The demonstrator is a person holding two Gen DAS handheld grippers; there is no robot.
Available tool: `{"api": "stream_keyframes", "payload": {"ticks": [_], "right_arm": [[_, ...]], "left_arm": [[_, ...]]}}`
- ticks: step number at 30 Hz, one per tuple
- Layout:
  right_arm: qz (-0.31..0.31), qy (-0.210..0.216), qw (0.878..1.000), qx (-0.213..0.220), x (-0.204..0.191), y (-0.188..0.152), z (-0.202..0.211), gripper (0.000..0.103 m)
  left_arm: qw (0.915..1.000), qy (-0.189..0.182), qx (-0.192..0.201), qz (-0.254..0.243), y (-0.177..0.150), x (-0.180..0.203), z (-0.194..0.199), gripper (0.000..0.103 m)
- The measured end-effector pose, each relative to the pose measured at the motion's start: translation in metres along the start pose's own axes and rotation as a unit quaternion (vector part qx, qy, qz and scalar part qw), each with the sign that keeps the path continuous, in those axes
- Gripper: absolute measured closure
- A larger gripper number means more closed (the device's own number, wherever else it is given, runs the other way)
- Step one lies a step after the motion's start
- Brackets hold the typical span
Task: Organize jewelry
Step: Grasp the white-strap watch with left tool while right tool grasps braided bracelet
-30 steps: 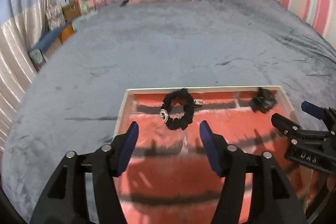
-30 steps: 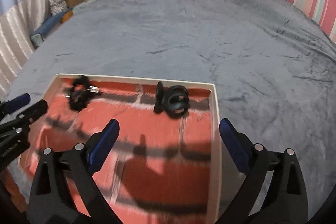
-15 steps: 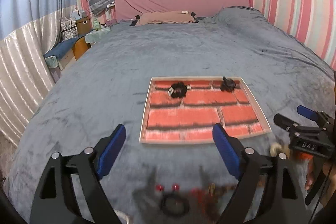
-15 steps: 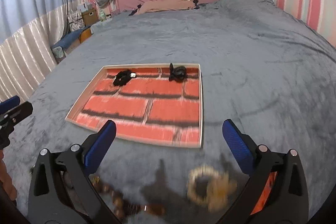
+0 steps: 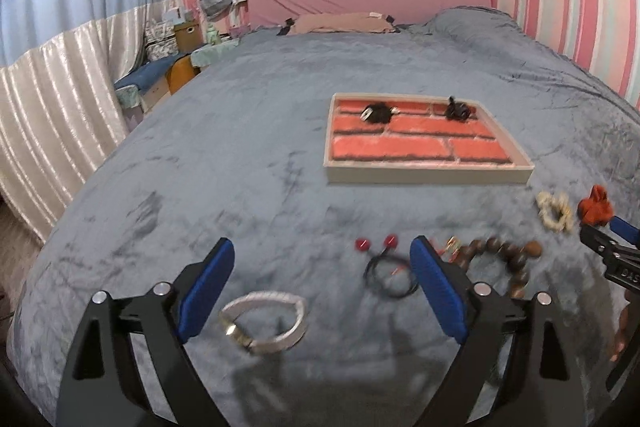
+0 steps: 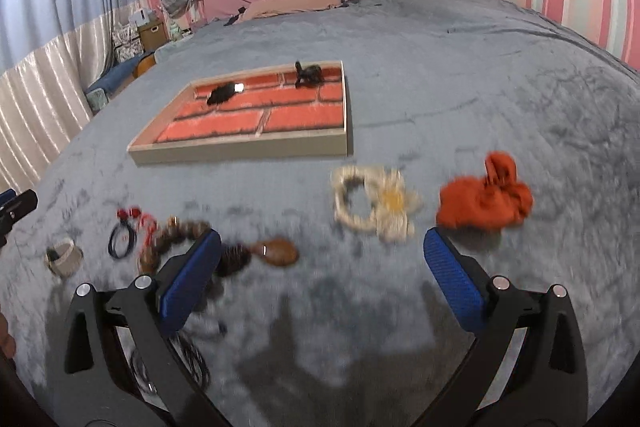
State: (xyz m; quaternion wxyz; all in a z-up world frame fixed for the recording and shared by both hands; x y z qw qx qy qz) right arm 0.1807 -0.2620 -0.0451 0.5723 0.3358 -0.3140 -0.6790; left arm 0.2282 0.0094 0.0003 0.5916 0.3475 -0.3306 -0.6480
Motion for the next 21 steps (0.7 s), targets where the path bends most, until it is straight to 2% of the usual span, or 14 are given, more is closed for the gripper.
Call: {"api": "stream_keyframes", "payload": {"ticks": [8, 16, 21], "right_arm": [[0.026, -0.001, 1.0, -0.002, -0.02, -0.037, 0.016, 0.004], [0.046, 0.003, 0.999, -0.015, -0.044, -0.064, 0.017, 0.004], [0.065, -0.003, 0.998, -0.014, -0.056, -0.067, 0.018, 0.005]], "left_arm": [[0.9991, 0.009, -0.022, 0.034, -0.054, -0.043, 0.006, 0.015], [0.9984, 0.023, -0.028, 0.044, -0.079, -0.067, 0.002, 0.015], [0.9978, 0.02, -0.031, 0.055, -0.084, -0.077, -0.004, 0.015]]}}
Point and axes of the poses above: each gripper's, at about its wrist camera, not at the fingertips, and z roughly against the way its jaws point, x to its right, y to its top, the point moved 2 cm from there along -z, roughly the way its jaws point, and after that the axes turned 8 degrees about x, right-handed, at the moved point
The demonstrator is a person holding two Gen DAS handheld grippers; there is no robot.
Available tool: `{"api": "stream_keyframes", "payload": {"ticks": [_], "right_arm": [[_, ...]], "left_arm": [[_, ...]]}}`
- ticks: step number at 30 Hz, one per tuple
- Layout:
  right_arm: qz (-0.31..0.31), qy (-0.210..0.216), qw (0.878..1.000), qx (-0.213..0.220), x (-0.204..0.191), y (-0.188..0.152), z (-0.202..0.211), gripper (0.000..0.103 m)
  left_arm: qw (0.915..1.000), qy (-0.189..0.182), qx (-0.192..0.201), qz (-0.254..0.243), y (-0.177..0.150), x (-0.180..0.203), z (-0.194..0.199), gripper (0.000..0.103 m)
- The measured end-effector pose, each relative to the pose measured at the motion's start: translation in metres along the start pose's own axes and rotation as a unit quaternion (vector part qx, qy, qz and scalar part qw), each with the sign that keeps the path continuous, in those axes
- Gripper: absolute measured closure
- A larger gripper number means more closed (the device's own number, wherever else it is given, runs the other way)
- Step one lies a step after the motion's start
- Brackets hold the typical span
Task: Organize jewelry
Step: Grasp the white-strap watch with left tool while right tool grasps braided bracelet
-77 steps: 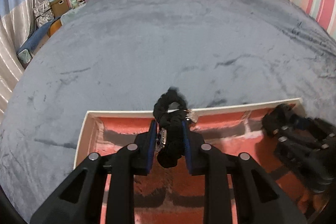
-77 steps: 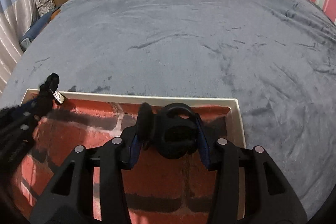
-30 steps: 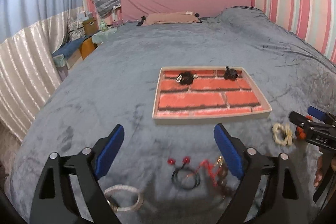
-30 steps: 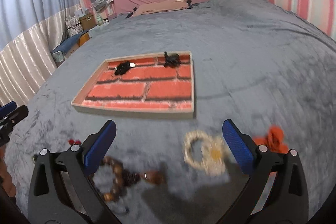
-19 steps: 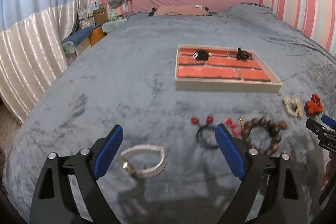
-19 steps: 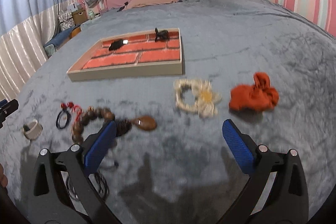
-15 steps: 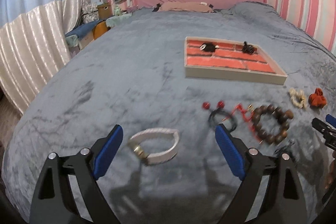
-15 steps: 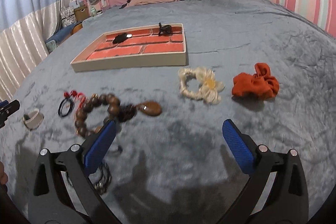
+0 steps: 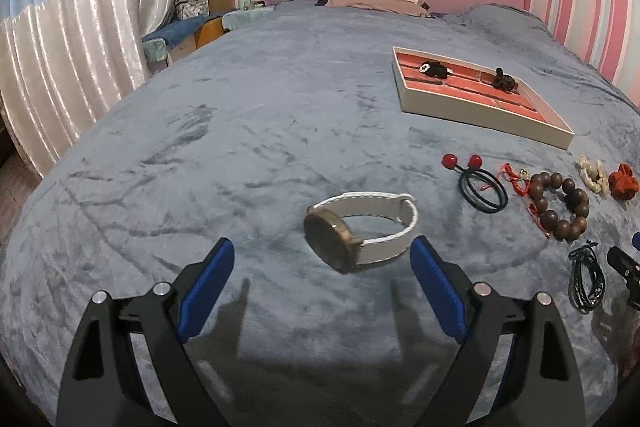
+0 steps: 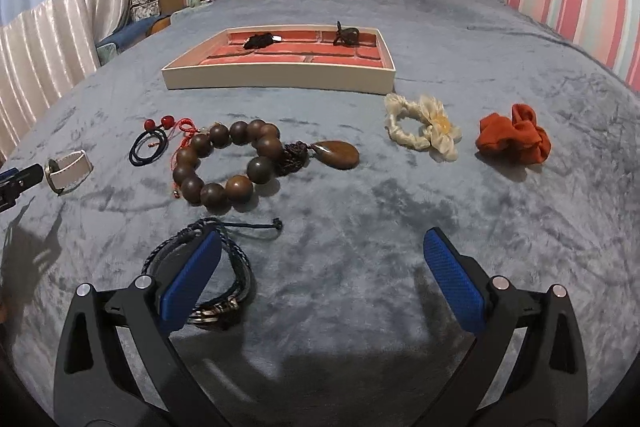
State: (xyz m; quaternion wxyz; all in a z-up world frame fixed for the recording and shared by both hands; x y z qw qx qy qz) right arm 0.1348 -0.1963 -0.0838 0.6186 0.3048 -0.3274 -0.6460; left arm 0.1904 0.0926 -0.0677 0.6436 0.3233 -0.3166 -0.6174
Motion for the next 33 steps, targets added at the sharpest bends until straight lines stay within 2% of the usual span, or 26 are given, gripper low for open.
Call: {"api": "stream_keyframes", "payload": {"ticks": [7, 20, 24, 28, 31, 33], "right_arm": [[0.011, -0.002, 1.0, -0.01, -0.009, -0.004, -0.003, 0.006], [0.015, 0.007, 0.999, -0.043, -0.015, -0.013, -0.019, 0.025], [0.012, 0.014, 0.999, -0.049, -0.015, -0.014, -0.022, 0.028], [0.006, 0.018, 0.998, -0.054, -0.014, -0.014, -0.025, 0.028], [0.005, 0.019, 0.998, -0.055, -0.013, -0.014, -0.026, 0.029], [0.004, 0.02, 0.998, -0.055, -0.013, -0.014, -0.027, 0.029]], "left_arm": [[0.9999, -0.009, 0.0, 0.007, 0.006, -0.008, -0.006, 0.015], [0.999, -0.02, -0.037, 0.015, 0.013, -0.014, -0.039, 0.016], [0.9979, -0.029, -0.053, 0.023, 0.011, -0.015, -0.048, 0.018], [0.9971, -0.04, -0.062, 0.02, 0.009, -0.013, -0.051, 0.026], [0.9956, -0.054, -0.073, 0.021, 0.005, -0.009, -0.054, 0.042], [0.9959, -0.053, -0.072, 0.016, 0.002, -0.007, -0.052, 0.044]]}}
Point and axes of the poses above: each gripper's, at about its wrist camera, not at the fingertips, and z roughly against the way its jaws point, x to its right, y to its top, the point moved 2 cm from there along -z, roughly the way its jaws point, and after that the axes turned 8 degrees about x, right-handed, at the moved point
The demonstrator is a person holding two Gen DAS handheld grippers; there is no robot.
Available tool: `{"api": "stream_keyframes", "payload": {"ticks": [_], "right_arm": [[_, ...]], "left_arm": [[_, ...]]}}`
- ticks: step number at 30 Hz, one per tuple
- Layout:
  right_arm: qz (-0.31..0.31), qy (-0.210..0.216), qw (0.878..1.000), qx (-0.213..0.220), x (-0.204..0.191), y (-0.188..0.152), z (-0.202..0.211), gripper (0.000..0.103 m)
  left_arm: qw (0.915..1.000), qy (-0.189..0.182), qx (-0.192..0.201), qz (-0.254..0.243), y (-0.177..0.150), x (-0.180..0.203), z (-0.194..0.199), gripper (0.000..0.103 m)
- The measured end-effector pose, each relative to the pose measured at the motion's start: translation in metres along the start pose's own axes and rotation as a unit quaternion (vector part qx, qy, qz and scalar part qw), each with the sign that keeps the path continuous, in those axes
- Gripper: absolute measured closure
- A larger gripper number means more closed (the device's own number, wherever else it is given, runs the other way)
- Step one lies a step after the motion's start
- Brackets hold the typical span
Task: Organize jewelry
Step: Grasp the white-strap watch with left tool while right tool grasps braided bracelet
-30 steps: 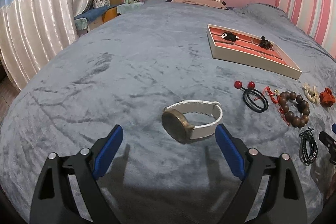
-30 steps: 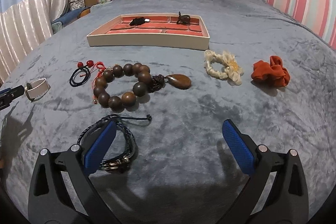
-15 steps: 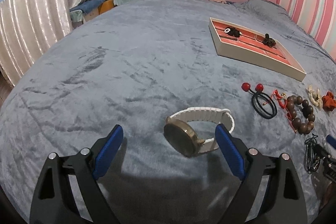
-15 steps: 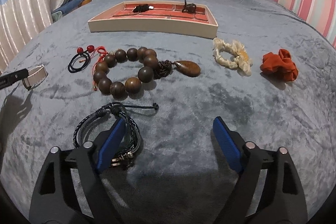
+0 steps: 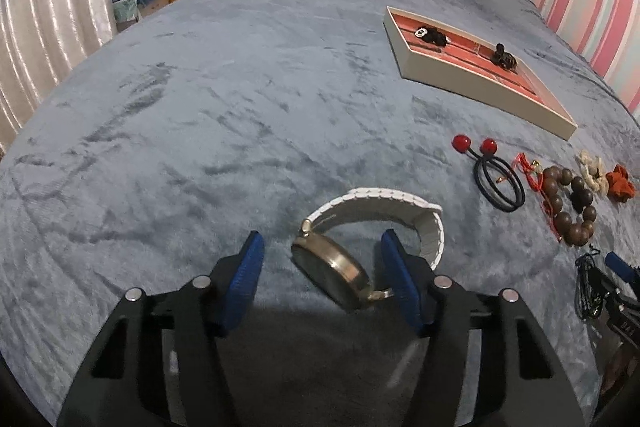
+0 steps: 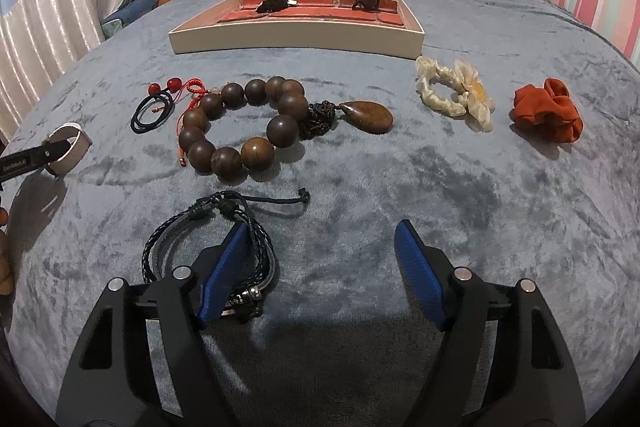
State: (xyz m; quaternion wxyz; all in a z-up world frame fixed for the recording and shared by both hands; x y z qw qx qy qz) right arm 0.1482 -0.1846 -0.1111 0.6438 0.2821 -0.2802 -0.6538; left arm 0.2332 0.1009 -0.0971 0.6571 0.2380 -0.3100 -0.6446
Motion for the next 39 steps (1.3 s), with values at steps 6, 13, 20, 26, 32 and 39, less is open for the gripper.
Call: {"api": "stream_keyframes", "payload": {"ticks": [6, 13, 20, 26, 32, 39], "right_arm": [[0.003, 0.005, 1.0, -0.002, -0.003, -0.002, -0.001, 0.037], [0.003, 0.022, 1.0, -0.003, -0.007, -0.003, 0.0, 0.05], [0.013, 0.037, 0.999, -0.003, -0.015, -0.004, 0.002, 0.072], [0.016, 0.048, 0.999, 0.001, -0.022, -0.003, 0.005, 0.094], [-0.004, 0.055, 0.998, 0.019, -0.014, 0.0, 0.015, 0.097], [-0.004, 0.049, 0.998, 0.039, -0.011, 0.007, 0.023, 0.097]], "left_arm": [[0.9999, -0.012, -0.003, 0.002, -0.006, 0.003, 0.001, 0.061], [0.9999, -0.015, 0.002, 0.007, -0.005, 0.002, 0.002, 0.07], [0.9997, -0.019, 0.005, 0.01, -0.004, 0.0, 0.002, 0.07], [0.9997, -0.02, 0.006, 0.008, -0.003, 0.0, 0.003, 0.07], [0.9997, -0.02, 0.008, 0.007, -0.002, 0.001, 0.004, 0.07], [0.9998, -0.016, 0.014, 0.0, -0.001, 0.004, 0.009, 0.071]]}}
Point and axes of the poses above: each gripper's, at about its wrist camera, not at the fingertips, and z roughly against the way its jaws point, x to its right, y to its top, the point moved 2 cm from there along -z, roughly the way its jaws point, and after that the axes turned 8 degrees about x, right-handed, at the moved point
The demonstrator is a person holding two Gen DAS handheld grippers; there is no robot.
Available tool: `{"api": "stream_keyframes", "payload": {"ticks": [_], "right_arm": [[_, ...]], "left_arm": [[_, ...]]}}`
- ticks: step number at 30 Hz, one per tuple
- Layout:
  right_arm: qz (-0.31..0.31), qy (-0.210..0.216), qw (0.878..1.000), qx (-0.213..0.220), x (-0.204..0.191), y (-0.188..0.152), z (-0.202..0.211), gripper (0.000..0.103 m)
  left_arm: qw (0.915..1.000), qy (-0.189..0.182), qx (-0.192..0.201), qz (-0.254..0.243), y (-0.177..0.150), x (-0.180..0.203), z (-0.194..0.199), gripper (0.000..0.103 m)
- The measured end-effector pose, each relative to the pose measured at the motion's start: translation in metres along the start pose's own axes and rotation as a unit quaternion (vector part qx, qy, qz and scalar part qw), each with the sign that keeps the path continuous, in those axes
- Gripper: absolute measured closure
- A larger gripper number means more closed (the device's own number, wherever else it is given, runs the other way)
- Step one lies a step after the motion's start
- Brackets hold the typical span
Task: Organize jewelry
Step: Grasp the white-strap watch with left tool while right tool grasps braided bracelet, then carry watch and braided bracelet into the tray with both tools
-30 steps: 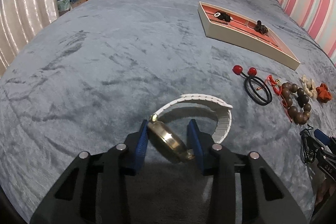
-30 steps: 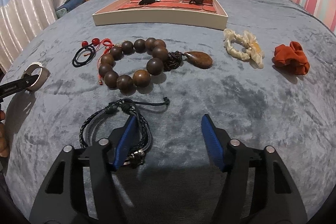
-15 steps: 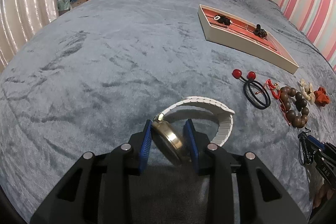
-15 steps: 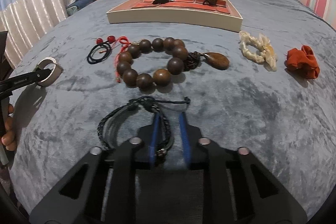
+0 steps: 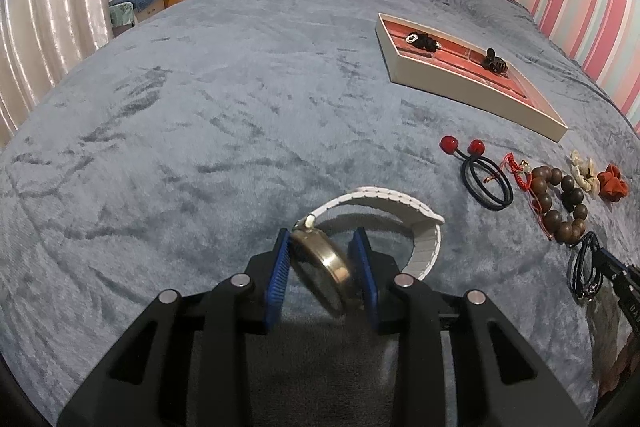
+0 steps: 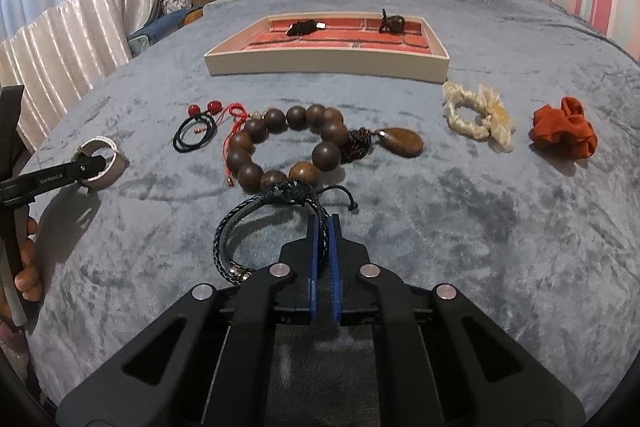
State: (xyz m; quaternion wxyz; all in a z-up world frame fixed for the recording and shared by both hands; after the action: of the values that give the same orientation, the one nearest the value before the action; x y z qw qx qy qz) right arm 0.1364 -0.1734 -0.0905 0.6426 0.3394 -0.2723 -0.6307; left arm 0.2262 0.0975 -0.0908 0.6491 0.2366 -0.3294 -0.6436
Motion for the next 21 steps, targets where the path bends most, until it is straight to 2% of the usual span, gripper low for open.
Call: {"api": "stream_keyframes", "payload": {"ticks": [10, 14, 16, 18, 21], "right_arm": [[-0.006, -0.017, 0.999, 0.031, 0.014, 0.024, 0.006, 0.097], [-0.014, -0.021, 0.999, 0.044, 0.022, 0.038, 0.007, 0.097], [-0.016, -0.023, 0.998, 0.051, 0.026, 0.047, 0.006, 0.097], [-0.02, -0.023, 0.998, 0.056, 0.03, 0.055, 0.004, 0.097], [-0.023, -0.026, 0.997, 0.063, 0.036, 0.067, 0.0, 0.097]], "left_arm": [[0.9998, 0.0, 0.015, -0.016, 0.013, 0.011, 0.004, 0.072], [0.9995, -0.011, 0.02, -0.022, 0.022, 0.019, 0.003, 0.073], [0.9993, -0.014, 0.022, -0.029, 0.026, 0.024, 0.002, 0.077], [0.9991, -0.023, 0.019, -0.031, 0.031, 0.029, -0.001, 0.09], [0.9986, -0.032, 0.02, -0.037, 0.038, 0.037, -0.007, 0.09]]}}
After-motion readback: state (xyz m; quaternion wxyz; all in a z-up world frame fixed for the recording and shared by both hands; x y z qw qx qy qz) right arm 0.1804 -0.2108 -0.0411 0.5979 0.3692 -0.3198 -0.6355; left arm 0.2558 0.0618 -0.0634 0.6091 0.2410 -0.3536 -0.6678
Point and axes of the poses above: each gripper's, at about its wrist camera, not at the fingertips, and z roughly against the way its jaws point, x to its right, y to its top, the point moved 2 cm from there along -z, roughly the way its jaws point, and after that the axes turned 8 degrees about x, right-handed, at the moved point
